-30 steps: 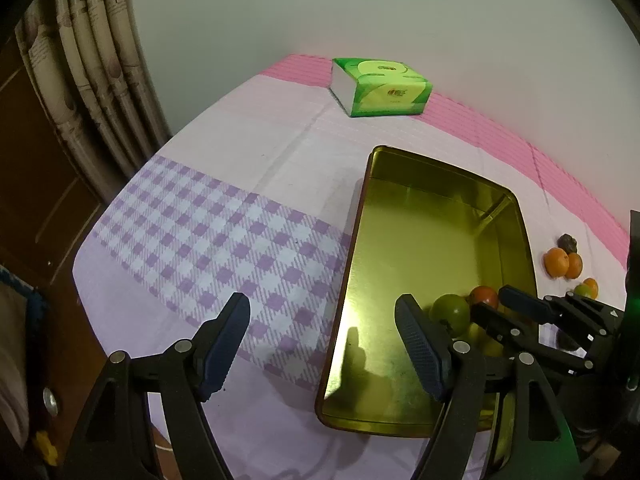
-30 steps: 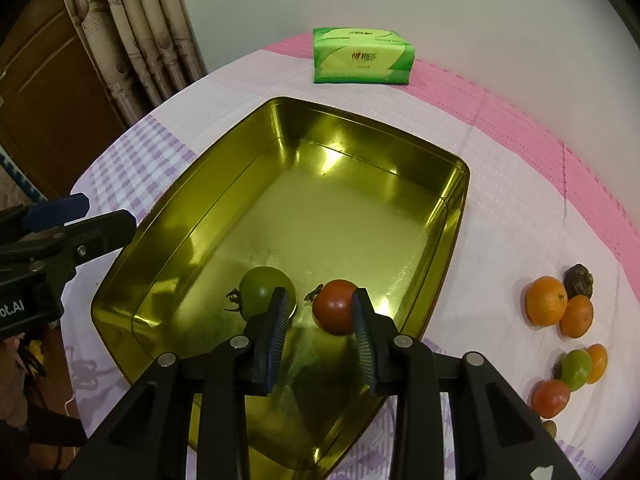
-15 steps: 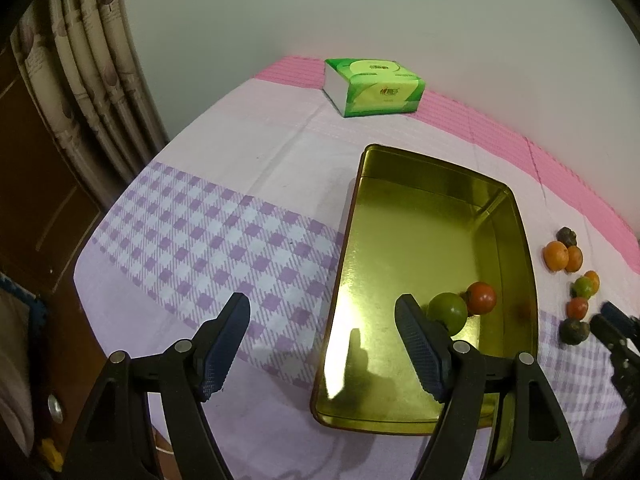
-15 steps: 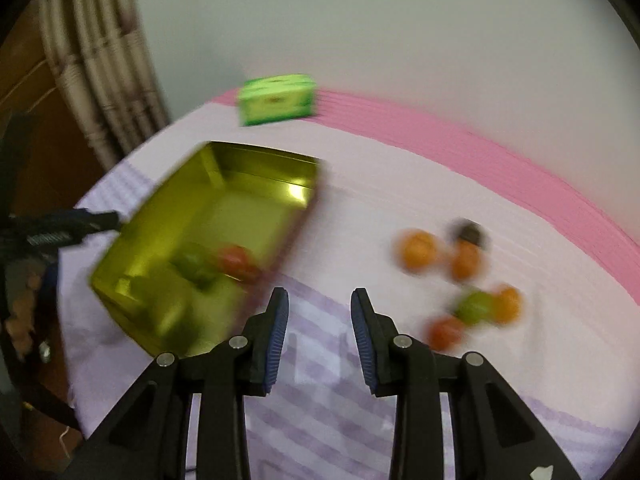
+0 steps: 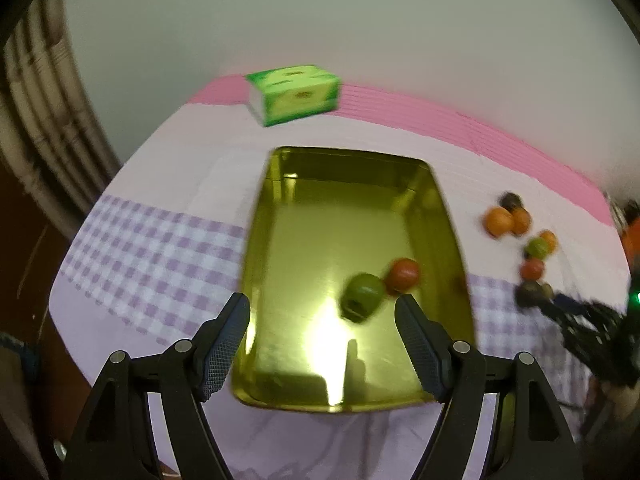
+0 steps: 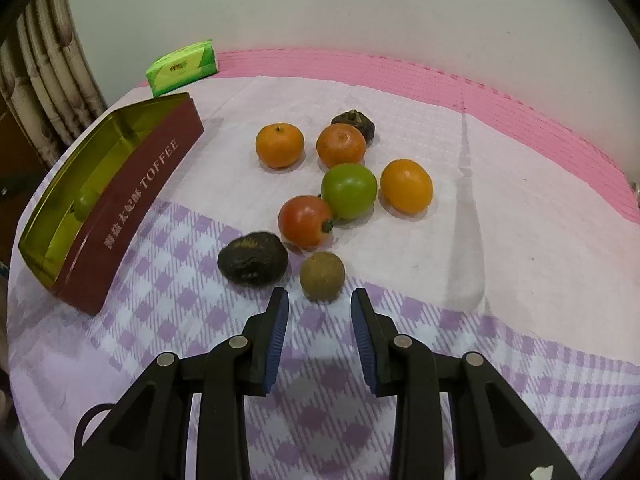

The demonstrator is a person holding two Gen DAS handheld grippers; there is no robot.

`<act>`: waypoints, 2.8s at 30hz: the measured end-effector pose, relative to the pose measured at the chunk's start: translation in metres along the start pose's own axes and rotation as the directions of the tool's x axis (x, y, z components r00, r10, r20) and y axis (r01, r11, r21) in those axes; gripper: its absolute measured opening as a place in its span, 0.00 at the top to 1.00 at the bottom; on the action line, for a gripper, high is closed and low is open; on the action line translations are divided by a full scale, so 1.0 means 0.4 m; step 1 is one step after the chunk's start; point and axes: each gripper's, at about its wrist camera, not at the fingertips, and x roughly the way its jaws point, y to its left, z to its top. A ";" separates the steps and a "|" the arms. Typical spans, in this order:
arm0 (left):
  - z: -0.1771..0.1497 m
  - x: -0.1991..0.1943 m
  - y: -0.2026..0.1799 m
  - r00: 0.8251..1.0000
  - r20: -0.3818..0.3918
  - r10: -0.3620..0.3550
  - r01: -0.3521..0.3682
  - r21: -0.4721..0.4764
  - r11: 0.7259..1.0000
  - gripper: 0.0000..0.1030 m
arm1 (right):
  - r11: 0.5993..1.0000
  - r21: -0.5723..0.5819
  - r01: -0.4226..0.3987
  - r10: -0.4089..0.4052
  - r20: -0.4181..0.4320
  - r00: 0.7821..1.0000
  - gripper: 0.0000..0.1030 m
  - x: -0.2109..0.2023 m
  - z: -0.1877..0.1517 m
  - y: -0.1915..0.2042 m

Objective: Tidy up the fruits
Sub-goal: 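Grasp the brown kiwi with the right gripper while the left grasps the dark avocado, then carry the dark avocado over the tray with the left gripper and release it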

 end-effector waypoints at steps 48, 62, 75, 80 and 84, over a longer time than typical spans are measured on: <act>0.008 0.126 -0.415 0.969 -0.172 -0.177 0.210 0.199 0.957 0.61 | 0.979 0.133 0.153 -0.167 0.101 0.981 0.77 0.003 -0.028 -0.232; -0.010 0.091 -0.021 0.987 -0.149 0.065 -0.067 -0.012 0.998 0.61 | 0.979 0.131 0.157 -0.171 0.100 0.980 0.77 0.005 -0.027 -0.232; -0.034 0.160 0.003 0.965 -0.226 0.132 -0.131 0.019 0.991 0.61 | 0.978 0.134 0.158 -0.171 0.099 0.980 0.77 0.005 -0.028 -0.236; -0.040 0.177 0.006 0.958 -0.254 0.132 -0.131 0.023 0.991 0.61 | 0.978 0.133 0.159 -0.173 0.098 0.980 0.77 0.005 -0.027 -0.233; -0.045 0.183 0.008 0.953 -0.271 0.134 -0.134 0.021 0.991 0.61 | 0.978 0.134 0.159 -0.173 0.098 0.980 0.77 0.005 -0.027 -0.234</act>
